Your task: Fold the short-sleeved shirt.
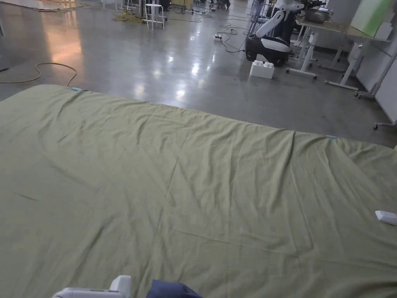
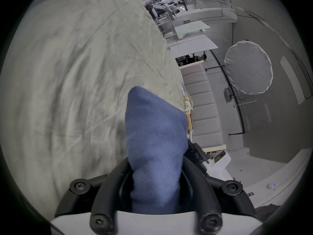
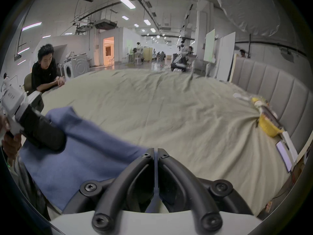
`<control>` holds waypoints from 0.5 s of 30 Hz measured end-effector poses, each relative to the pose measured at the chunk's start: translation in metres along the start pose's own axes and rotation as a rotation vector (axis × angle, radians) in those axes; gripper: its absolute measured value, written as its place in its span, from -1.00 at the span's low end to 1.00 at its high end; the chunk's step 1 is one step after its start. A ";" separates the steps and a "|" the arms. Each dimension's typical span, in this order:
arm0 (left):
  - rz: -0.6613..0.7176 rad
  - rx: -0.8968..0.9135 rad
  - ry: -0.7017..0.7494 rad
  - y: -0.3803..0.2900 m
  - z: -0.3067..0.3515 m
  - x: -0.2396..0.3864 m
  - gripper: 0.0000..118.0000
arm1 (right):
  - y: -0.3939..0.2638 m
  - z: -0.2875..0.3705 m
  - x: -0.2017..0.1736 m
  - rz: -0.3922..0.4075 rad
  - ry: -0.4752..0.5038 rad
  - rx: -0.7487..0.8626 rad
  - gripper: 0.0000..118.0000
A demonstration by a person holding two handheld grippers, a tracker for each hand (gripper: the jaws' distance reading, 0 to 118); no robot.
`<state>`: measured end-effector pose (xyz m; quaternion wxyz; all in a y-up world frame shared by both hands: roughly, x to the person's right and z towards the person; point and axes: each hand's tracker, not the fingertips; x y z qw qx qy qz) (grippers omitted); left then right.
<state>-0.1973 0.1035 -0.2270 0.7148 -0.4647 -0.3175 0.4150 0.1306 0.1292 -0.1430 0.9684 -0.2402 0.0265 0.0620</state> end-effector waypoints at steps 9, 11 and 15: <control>-0.024 0.059 0.126 0.054 0.109 -0.004 -0.60 | 0.119 -0.001 0.037 -0.007 -0.057 0.266 -0.93; -0.024 0.072 0.195 0.068 0.137 -0.009 -0.60 | 0.140 -0.003 0.045 -0.010 -0.074 0.304 -0.93; -0.005 0.099 0.293 0.087 0.191 -0.012 -0.60 | 0.167 -0.003 0.059 -0.028 -0.089 0.345 -0.93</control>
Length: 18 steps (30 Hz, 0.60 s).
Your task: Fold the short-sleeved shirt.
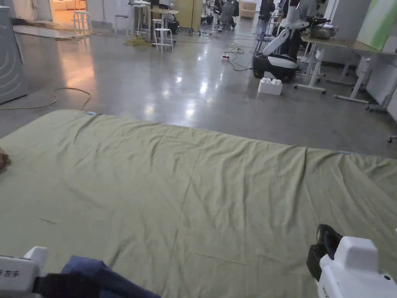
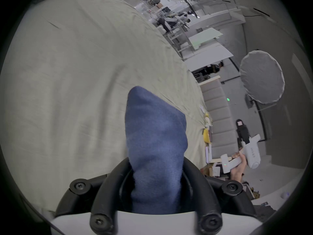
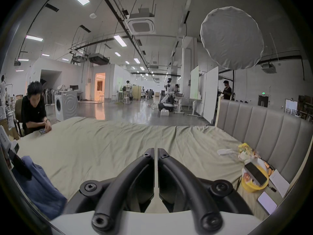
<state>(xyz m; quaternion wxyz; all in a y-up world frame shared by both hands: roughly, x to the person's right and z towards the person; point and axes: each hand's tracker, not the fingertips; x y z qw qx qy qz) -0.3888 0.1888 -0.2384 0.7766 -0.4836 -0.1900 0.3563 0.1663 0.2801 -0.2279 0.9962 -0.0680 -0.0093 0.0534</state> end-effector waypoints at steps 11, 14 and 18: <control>0.021 0.058 0.396 0.063 0.101 -0.052 -0.60 | 0.010 0.006 0.026 -0.030 -0.022 0.013 -0.93; 0.025 0.055 0.481 0.064 0.097 -0.050 -0.59 | 0.003 0.006 0.028 -0.038 -0.019 -0.009 -0.93; -0.007 0.061 0.542 0.062 0.089 -0.047 -0.26 | -0.004 0.008 0.029 -0.046 -0.018 -0.033 -0.93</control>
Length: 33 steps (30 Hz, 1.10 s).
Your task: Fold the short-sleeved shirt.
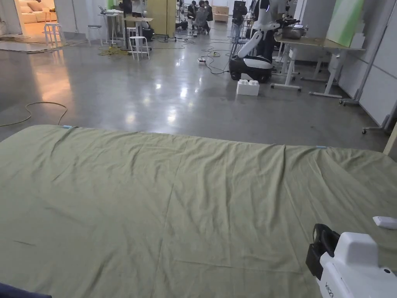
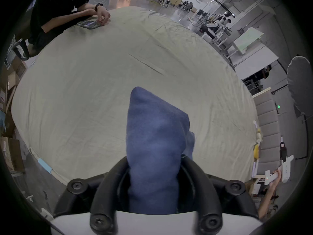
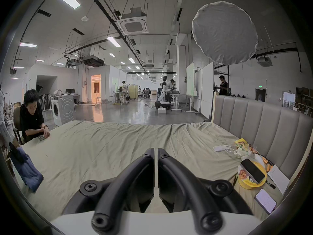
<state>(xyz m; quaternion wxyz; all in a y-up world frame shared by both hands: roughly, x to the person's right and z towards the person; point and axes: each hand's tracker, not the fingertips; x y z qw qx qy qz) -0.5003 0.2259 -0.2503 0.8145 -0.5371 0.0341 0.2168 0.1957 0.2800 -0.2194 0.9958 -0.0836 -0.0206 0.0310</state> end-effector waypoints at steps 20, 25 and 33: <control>-0.215 0.441 0.092 -0.066 0.034 0.088 0.01 | -0.019 -0.006 -0.004 -0.014 0.032 -0.056 -0.93; -0.262 0.517 -0.062 -0.113 -0.001 0.162 0.01 | -0.017 -0.010 -0.011 -0.002 0.025 -0.064 -0.93; -0.364 0.781 -0.006 -0.124 -0.028 0.269 -0.10 | -0.011 -0.012 -0.013 -0.006 0.022 -0.038 -0.93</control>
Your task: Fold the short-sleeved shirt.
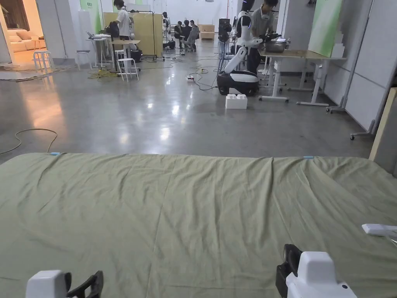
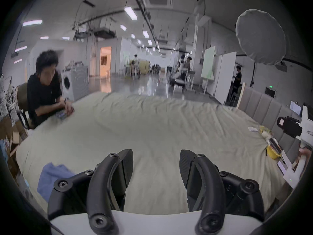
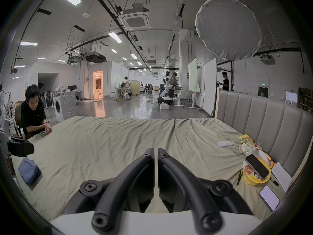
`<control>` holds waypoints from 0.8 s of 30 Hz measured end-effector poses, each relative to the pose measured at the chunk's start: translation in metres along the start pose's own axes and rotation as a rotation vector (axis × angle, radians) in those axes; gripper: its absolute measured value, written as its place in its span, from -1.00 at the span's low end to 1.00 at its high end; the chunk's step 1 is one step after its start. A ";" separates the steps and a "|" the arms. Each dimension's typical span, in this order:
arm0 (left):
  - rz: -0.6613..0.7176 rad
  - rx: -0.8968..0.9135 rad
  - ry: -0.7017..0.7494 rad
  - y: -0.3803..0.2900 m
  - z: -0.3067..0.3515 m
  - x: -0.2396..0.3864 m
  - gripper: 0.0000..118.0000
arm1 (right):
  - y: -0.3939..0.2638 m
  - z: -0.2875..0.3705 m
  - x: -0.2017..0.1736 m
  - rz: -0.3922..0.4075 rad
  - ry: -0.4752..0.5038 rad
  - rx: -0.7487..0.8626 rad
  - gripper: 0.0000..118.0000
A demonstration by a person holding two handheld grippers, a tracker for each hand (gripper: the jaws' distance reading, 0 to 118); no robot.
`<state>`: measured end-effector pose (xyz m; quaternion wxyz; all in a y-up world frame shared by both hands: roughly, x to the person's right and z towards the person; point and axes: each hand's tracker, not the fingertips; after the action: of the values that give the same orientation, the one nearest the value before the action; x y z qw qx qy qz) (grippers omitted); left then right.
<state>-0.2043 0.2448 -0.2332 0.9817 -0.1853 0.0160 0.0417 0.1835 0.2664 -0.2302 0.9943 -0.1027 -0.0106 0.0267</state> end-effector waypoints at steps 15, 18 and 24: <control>-0.029 0.131 0.077 0.016 0.004 0.061 -0.91 | 0.006 0.007 -0.016 0.049 -0.027 0.079 -0.93; -0.001 0.141 0.090 0.015 0.006 0.056 -0.91 | 0.003 0.007 -0.017 0.039 -0.024 0.076 -0.93; -0.052 0.174 0.081 0.016 0.014 0.061 -0.91 | 0.001 0.007 -0.022 0.010 -0.020 0.067 -0.93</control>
<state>-0.1445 0.2695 -0.2289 0.9933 -0.1013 0.0543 0.0071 0.1611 0.2681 -0.2239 0.9969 -0.0692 -0.0192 0.0328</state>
